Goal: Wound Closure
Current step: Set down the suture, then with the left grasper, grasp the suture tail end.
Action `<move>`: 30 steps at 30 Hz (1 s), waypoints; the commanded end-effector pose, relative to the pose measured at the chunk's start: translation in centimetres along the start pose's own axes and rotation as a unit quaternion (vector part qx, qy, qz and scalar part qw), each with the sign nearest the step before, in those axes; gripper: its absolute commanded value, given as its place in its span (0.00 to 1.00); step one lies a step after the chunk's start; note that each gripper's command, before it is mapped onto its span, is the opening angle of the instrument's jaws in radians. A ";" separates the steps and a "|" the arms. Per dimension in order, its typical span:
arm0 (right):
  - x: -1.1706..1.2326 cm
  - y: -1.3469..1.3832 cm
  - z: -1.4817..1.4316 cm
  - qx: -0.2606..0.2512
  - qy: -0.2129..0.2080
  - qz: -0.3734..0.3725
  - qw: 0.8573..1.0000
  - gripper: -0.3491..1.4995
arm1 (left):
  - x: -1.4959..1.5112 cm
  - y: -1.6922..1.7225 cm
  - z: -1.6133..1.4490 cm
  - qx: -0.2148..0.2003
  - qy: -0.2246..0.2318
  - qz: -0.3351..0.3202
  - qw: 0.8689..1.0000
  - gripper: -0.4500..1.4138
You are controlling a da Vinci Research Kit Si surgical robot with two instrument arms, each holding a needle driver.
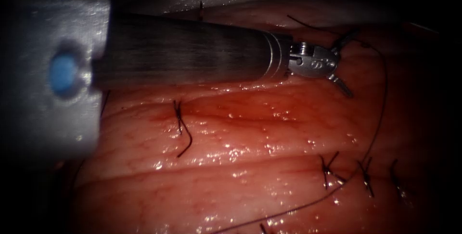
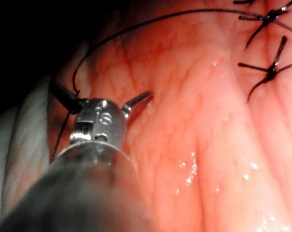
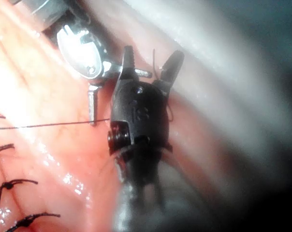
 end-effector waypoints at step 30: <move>-0.24 -1.28 0.46 0.190 0.015 0.009 0.982 0.54 | 0.43 1.12 -3.00 -0.010 -0.045 -0.026 0.999 0.41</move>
